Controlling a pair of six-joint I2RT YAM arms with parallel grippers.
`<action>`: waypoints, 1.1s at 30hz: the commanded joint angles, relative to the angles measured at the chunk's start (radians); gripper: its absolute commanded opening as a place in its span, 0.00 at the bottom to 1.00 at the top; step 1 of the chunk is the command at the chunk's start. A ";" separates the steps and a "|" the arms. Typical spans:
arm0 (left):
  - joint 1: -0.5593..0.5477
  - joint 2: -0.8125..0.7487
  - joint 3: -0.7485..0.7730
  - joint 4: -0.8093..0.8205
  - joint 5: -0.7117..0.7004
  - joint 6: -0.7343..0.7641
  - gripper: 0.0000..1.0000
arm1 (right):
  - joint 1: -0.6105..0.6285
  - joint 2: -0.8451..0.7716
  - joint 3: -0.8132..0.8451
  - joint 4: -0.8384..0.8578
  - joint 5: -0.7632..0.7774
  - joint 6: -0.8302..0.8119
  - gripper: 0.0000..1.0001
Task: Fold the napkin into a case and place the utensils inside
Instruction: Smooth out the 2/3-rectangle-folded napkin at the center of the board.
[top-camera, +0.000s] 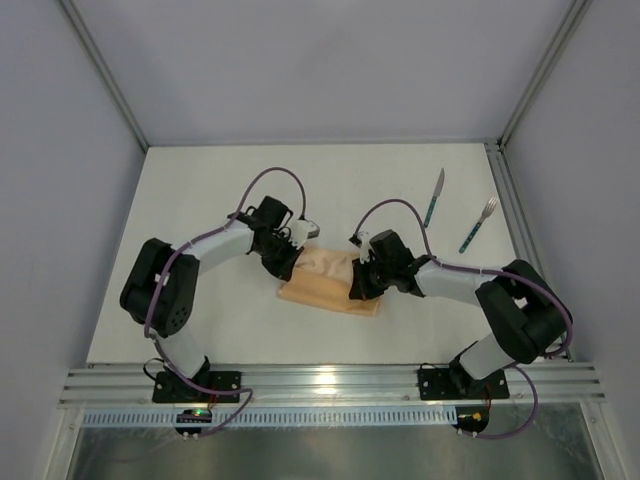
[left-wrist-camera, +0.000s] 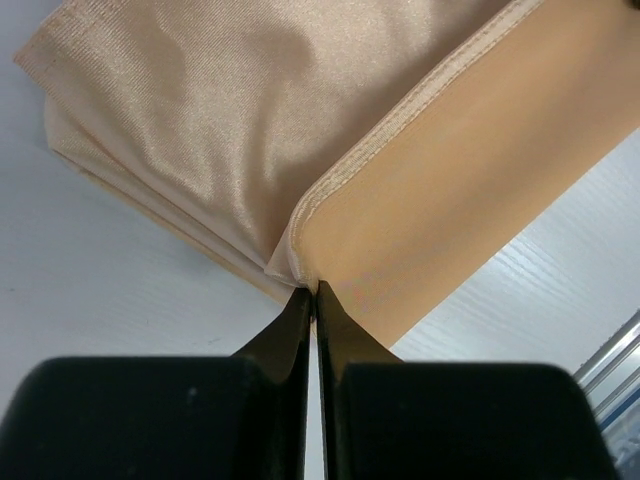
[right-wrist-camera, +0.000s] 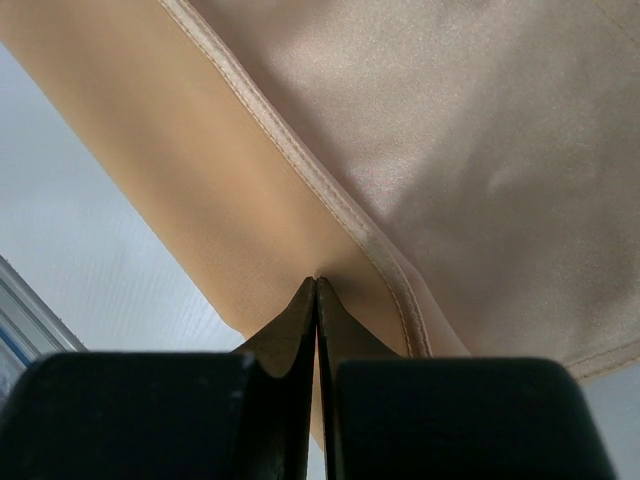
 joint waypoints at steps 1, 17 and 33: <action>0.008 -0.072 -0.018 -0.050 -0.022 0.031 0.00 | -0.002 0.000 0.017 -0.038 0.045 0.004 0.04; 0.006 -0.100 -0.058 -0.170 0.052 0.111 0.00 | 0.065 -0.067 0.094 -0.081 -0.003 0.018 0.04; 0.006 -0.069 -0.101 -0.098 0.015 0.149 0.03 | 0.047 -0.051 -0.045 -0.009 0.161 0.121 0.04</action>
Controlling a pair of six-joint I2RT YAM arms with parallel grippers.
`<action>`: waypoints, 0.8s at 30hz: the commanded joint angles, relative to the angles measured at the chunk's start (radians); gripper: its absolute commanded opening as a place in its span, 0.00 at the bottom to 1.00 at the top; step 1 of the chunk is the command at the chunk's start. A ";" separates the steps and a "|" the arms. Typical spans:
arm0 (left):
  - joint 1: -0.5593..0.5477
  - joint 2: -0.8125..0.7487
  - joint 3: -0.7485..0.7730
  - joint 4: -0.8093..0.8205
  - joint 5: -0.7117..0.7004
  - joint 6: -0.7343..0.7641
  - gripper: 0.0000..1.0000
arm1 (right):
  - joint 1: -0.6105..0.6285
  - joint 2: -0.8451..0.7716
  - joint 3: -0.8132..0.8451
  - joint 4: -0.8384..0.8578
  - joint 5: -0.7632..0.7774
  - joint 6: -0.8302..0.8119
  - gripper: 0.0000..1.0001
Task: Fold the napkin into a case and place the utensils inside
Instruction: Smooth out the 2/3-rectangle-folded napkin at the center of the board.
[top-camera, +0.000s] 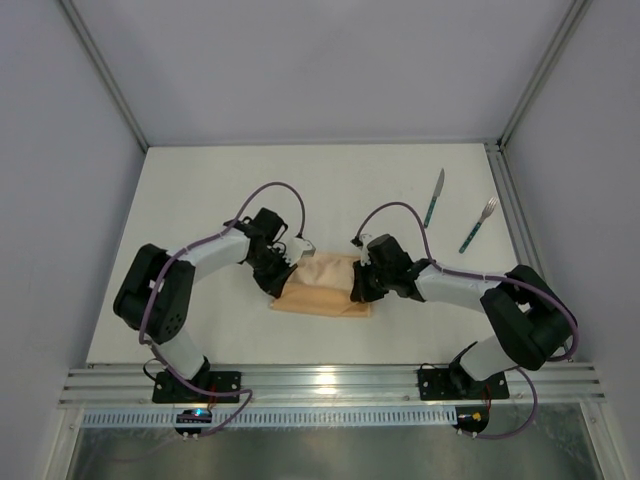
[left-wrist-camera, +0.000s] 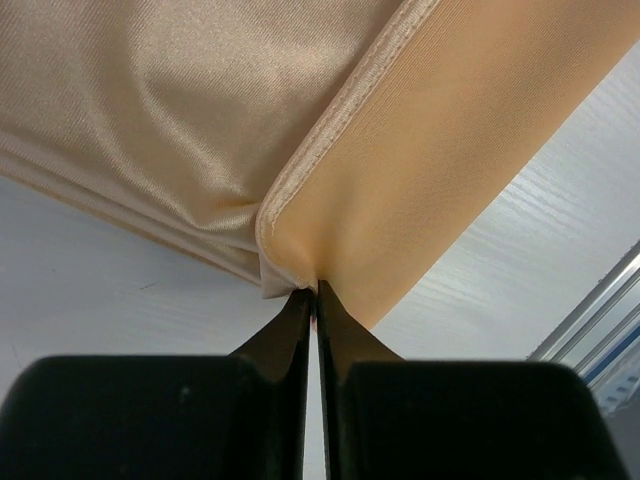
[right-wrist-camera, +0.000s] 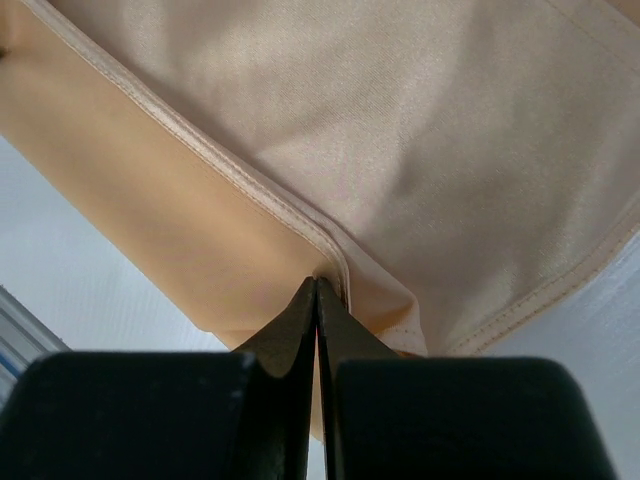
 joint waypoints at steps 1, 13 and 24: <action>0.006 -0.020 -0.022 0.014 0.004 0.023 0.04 | -0.006 -0.027 -0.055 0.045 0.059 0.061 0.04; 0.006 -0.203 0.003 0.053 0.012 0.012 0.47 | -0.003 -0.021 -0.049 0.048 0.050 0.041 0.06; -0.161 -0.234 -0.002 0.103 -0.066 0.046 0.13 | -0.004 -0.007 -0.023 0.048 0.022 0.024 0.06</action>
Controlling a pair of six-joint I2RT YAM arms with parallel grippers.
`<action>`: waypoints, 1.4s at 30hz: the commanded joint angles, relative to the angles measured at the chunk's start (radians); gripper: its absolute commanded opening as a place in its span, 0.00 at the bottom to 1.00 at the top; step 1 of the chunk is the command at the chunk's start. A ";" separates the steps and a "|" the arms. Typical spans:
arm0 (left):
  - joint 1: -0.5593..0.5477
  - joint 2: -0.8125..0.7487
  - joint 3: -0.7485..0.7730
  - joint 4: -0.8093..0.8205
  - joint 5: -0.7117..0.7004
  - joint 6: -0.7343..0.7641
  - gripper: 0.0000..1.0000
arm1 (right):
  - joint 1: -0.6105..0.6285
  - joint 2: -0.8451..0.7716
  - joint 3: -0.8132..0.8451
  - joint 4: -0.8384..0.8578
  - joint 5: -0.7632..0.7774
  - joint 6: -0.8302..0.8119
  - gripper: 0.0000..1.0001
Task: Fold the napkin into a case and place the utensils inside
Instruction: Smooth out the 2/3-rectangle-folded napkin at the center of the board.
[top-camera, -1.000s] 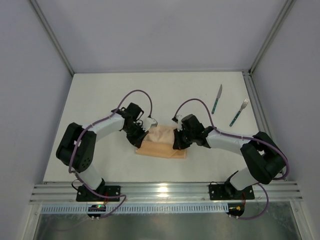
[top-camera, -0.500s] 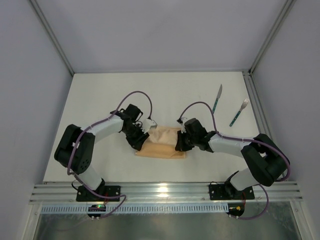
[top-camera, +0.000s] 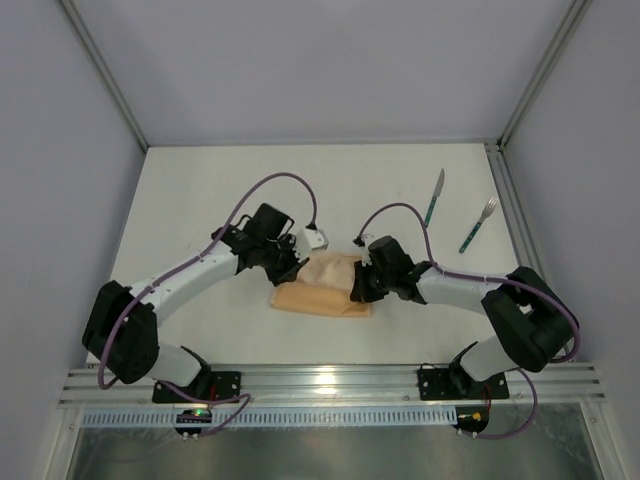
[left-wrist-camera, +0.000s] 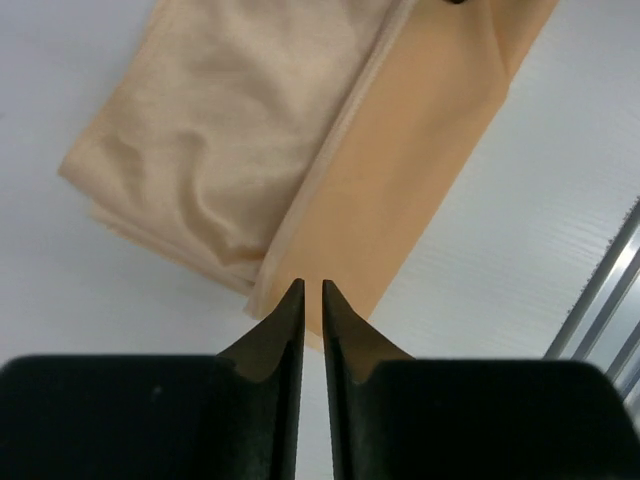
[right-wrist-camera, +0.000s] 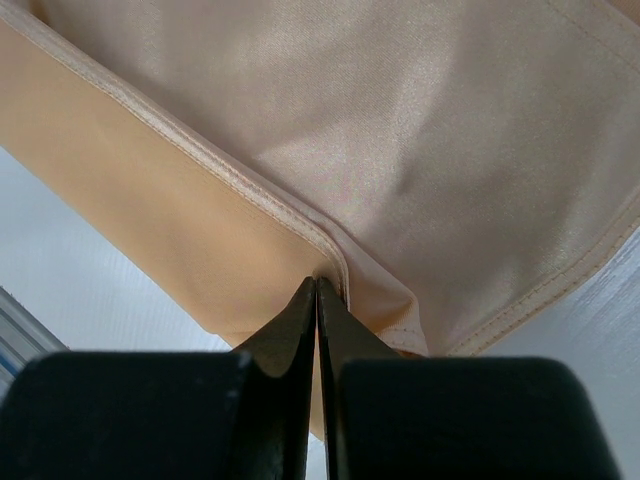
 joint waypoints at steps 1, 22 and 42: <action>-0.086 0.077 -0.009 0.017 -0.032 0.046 0.10 | 0.000 0.018 0.021 -0.014 0.010 -0.026 0.06; -0.072 0.207 -0.114 0.032 -0.092 0.100 0.07 | 0.058 -0.059 0.099 -0.063 0.042 -0.113 0.05; -0.038 0.168 -0.124 0.034 -0.023 0.069 0.10 | 0.129 0.113 -0.188 0.600 -0.075 0.203 0.04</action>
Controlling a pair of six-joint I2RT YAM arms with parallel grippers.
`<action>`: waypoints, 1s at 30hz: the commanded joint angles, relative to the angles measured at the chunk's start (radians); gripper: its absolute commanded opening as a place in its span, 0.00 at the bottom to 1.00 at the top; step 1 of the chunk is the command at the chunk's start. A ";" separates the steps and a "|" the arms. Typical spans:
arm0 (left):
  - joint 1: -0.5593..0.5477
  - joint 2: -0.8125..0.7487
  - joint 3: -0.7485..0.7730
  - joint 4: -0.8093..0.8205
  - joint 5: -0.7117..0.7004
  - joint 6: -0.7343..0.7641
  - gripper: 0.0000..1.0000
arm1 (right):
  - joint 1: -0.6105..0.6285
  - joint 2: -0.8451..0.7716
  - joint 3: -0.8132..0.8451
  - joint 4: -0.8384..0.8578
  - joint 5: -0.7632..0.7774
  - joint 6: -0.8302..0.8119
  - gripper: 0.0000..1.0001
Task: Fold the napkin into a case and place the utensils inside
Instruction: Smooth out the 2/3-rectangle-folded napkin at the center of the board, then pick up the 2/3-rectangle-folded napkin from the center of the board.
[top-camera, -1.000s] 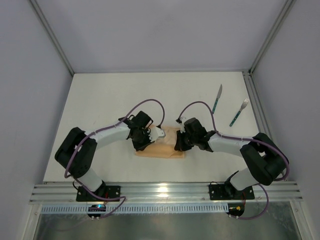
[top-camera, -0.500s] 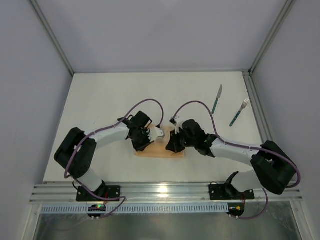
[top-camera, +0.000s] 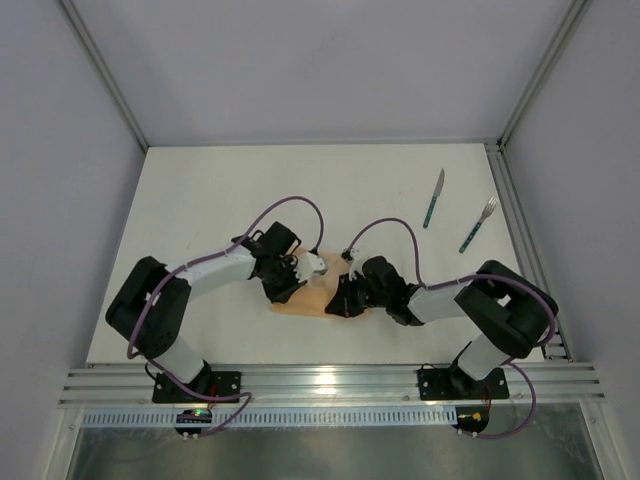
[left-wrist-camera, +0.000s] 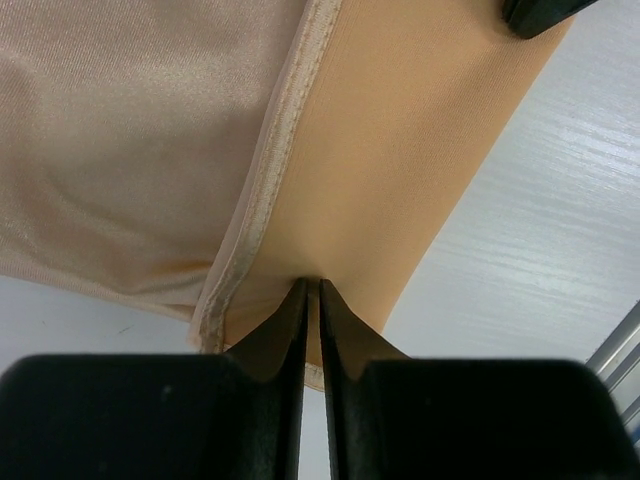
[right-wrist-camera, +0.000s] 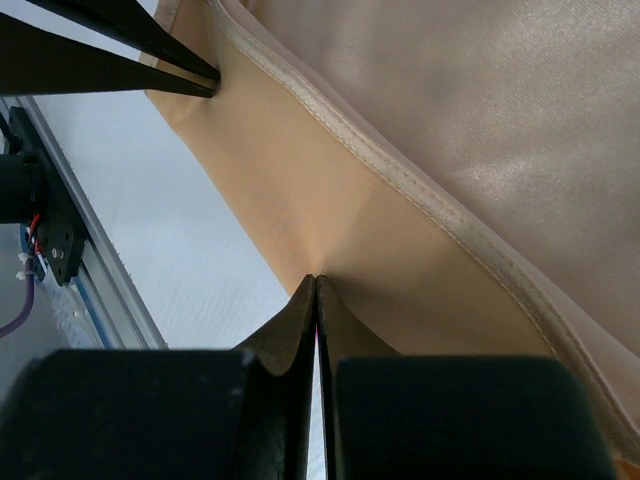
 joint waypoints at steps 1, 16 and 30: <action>0.030 -0.024 -0.012 -0.012 0.045 0.000 0.11 | -0.001 -0.011 -0.056 0.052 0.067 0.036 0.04; 0.246 -0.048 0.169 0.115 0.020 -0.301 0.57 | -0.004 -0.011 -0.001 -0.090 0.060 -0.047 0.04; 0.295 0.254 0.288 0.183 0.091 -0.407 0.59 | -0.004 -0.019 0.000 -0.117 0.064 -0.073 0.04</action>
